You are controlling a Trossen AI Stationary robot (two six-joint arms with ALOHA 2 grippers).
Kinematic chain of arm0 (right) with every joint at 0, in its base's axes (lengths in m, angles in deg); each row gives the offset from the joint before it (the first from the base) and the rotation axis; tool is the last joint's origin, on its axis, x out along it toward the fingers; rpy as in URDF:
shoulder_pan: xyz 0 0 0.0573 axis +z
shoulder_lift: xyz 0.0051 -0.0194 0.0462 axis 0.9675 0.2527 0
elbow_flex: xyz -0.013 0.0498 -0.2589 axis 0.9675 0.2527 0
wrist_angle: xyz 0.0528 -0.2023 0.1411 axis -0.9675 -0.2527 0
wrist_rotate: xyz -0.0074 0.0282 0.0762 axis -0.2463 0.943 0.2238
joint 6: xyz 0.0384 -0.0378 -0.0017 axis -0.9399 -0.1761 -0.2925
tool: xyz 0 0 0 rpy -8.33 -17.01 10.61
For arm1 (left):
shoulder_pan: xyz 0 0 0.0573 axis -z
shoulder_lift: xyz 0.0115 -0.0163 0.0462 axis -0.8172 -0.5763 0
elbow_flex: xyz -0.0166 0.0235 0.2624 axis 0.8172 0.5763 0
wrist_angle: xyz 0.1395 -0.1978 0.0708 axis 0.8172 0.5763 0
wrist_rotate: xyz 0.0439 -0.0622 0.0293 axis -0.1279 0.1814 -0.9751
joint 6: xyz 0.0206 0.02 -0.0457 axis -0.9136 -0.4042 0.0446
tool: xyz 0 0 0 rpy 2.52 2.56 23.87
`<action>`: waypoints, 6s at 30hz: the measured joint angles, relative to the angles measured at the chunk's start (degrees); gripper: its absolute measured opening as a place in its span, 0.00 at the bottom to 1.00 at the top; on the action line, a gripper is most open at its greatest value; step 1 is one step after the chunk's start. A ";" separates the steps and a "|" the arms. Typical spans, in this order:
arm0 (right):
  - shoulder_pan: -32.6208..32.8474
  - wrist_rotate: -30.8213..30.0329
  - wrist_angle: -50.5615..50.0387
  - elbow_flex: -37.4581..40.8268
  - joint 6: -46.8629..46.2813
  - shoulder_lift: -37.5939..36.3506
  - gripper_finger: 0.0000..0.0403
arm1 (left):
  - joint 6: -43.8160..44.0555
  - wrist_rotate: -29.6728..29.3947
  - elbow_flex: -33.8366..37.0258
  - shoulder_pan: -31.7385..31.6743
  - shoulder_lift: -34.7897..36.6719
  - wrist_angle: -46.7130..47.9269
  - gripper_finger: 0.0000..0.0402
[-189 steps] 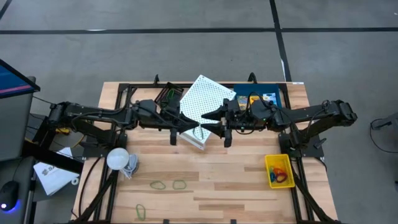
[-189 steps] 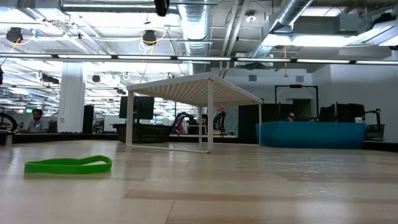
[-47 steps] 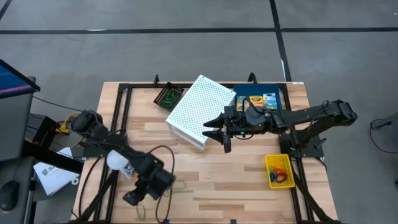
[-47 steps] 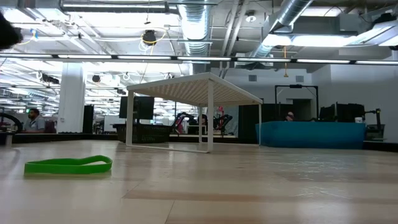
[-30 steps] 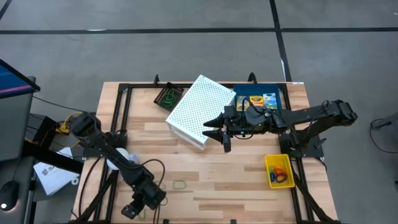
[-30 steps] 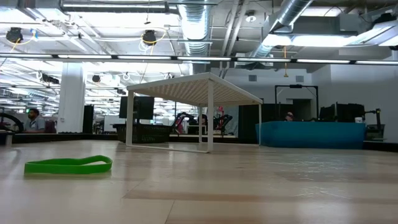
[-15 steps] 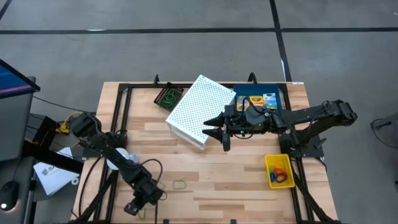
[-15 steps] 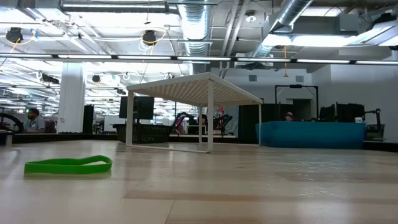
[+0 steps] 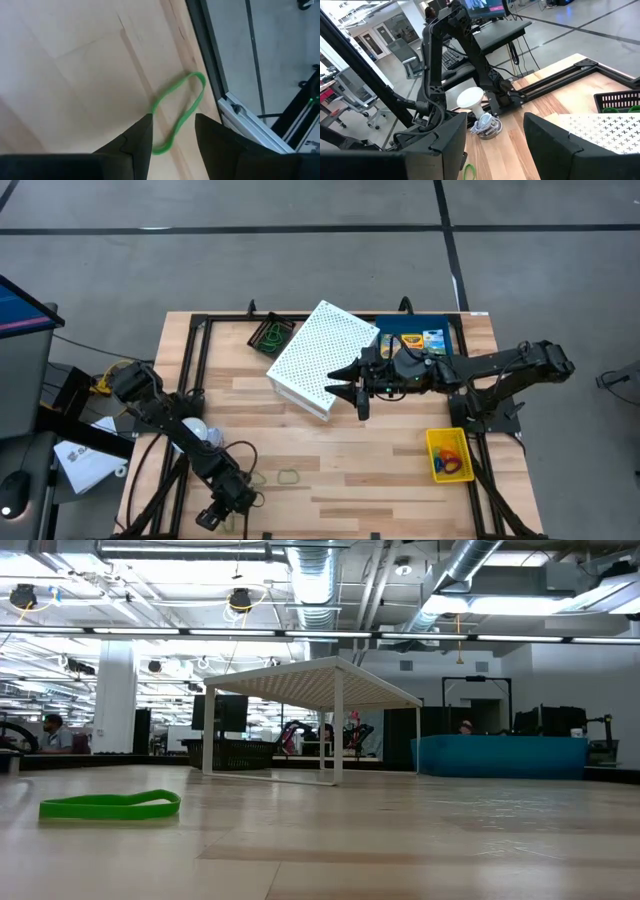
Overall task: Pick & Place Office Desk Supplies
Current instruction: Put the green rubber band into the black bin
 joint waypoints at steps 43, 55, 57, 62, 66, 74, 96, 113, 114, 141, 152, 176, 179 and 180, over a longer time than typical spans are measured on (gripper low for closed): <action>-0.37 -0.46 -1.33 0.00 -1.95 0.02 0.48 | 3.13 -18.18 3.77 6.20 1.49 -4.18 0.00; -0.35 -0.46 -1.20 0.00 -1.95 0.02 0.48 | -4.50 -15.44 3.79 3.90 12.02 2.21 0.00; -0.35 -0.46 -1.20 0.00 -1.94 0.02 0.48 | -4.74 -15.31 3.72 2.22 13.92 2.68 0.00; -0.33 -0.48 -1.32 0.00 -1.68 0.02 0.48 | -6.57 -15.28 3.68 -0.87 17.38 5.79 0.00; -0.33 -0.46 -1.38 0.00 -1.49 0.02 0.48 | -8.81 -14.80 3.31 -3.63 19.91 6.58 0.00; -0.72 -0.46 -1.44 0.00 -1.39 0.02 0.48 | -16.81 -15.86 0.46 -15.70 23.09 8.33 0.00; -2.96 -0.01 -1.79 0.00 -1.40 0.02 0.48 | -22.71 -17.53 0.21 -70.46 27.83 -16.38 0.00; -5.99 0.17 -2.62 0.00 -1.97 0.02 0.48 | -15.71 -19.46 0.34 -88.61 9.33 -18.22 0.00; -5.97 0.16 -2.64 0.00 -2.15 0.02 0.48 | -14.94 -20.78 0.34 -88.48 8.28 -17.98 0.00; -4.66 0.07 -2.88 0.00 -3.93 0.02 0.48 | -10.66 -34.82 0.34 -89.35 6.19 -12.36 0.21; -4.35 0.06 -2.94 0.00 -3.96 0.00 0.48 | -21.51 -30.77 0.42 -88.49 10.75 -5.63 0.38; -4.35 1.69 -3.05 0.00 -1.25 0.00 0.48 | -15.32 15.84 0.34 -63.93 28.79 26.65 0.26; -4.35 2.00 -2.94 0.00 -0.72 0.00 0.48 | -14.06 19.00 0.34 -58.80 24.89 26.89 0.26; -4.35 2.43 -2.88 0.00 -0.58 0.00 0.48 | -13.54 20.59 0.34 -57.23 23.40 26.82 0.26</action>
